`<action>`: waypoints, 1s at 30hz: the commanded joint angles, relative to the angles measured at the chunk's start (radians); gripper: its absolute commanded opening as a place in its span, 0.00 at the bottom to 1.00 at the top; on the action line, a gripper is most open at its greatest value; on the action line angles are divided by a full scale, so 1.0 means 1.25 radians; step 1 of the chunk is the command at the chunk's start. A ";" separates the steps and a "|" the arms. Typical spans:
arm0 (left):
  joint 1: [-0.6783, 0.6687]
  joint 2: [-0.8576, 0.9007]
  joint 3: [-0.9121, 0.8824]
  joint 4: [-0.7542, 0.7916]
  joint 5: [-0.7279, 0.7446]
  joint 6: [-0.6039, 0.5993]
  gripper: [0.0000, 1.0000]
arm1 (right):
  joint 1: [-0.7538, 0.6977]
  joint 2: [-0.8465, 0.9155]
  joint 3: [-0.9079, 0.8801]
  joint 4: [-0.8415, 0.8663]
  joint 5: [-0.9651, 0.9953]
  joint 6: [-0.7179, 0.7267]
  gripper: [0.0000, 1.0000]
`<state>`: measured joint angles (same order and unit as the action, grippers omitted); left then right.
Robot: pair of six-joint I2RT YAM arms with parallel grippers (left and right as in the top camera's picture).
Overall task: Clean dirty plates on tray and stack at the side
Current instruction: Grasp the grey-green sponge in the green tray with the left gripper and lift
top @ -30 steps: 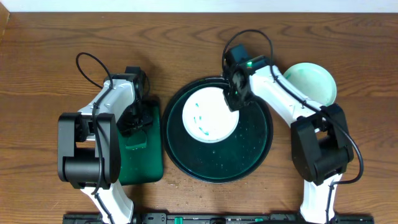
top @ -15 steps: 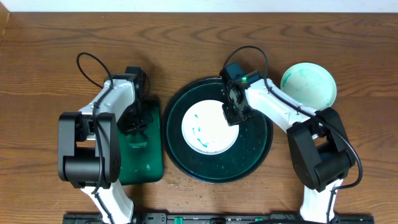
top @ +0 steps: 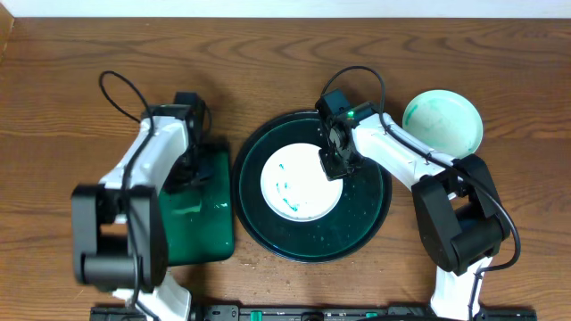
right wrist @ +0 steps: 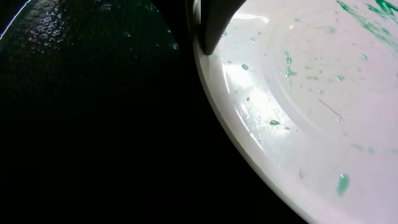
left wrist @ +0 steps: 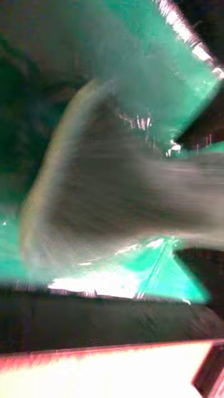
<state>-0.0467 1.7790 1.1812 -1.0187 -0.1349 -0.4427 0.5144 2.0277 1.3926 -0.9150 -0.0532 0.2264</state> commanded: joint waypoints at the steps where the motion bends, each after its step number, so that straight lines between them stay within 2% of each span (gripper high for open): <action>1: 0.000 -0.037 -0.005 -0.016 -0.023 0.000 0.61 | 0.007 0.016 -0.031 -0.007 -0.005 -0.018 0.01; 4: 0.000 -0.038 -0.005 -0.025 -0.009 0.001 0.63 | 0.007 0.016 -0.031 -0.007 -0.005 -0.018 0.01; 6: 0.000 -0.038 -0.005 -0.023 -0.006 0.001 0.61 | 0.007 0.016 -0.031 -0.007 -0.005 -0.018 0.01; 9: 0.000 -0.037 -0.005 -0.015 -0.006 0.018 0.47 | 0.007 0.016 -0.031 -0.007 -0.006 -0.018 0.01; 14: 0.010 -0.036 -0.010 0.006 -0.006 0.044 0.40 | 0.007 0.016 -0.031 -0.009 -0.006 -0.018 0.01; 19: 0.044 -0.036 -0.042 0.035 0.007 0.049 0.41 | 0.007 0.016 -0.031 -0.010 -0.006 -0.018 0.01; 26: 0.084 -0.036 -0.107 0.104 0.124 0.096 0.41 | 0.007 0.016 -0.031 -0.010 -0.006 -0.020 0.01; 30: 0.084 -0.036 -0.110 0.117 0.124 0.106 0.41 | 0.007 0.016 -0.031 -0.010 -0.006 -0.020 0.01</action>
<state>0.0563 1.7302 1.0512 -0.8783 -0.0120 -0.3405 0.5140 2.0274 1.3918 -0.9150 -0.0547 0.2234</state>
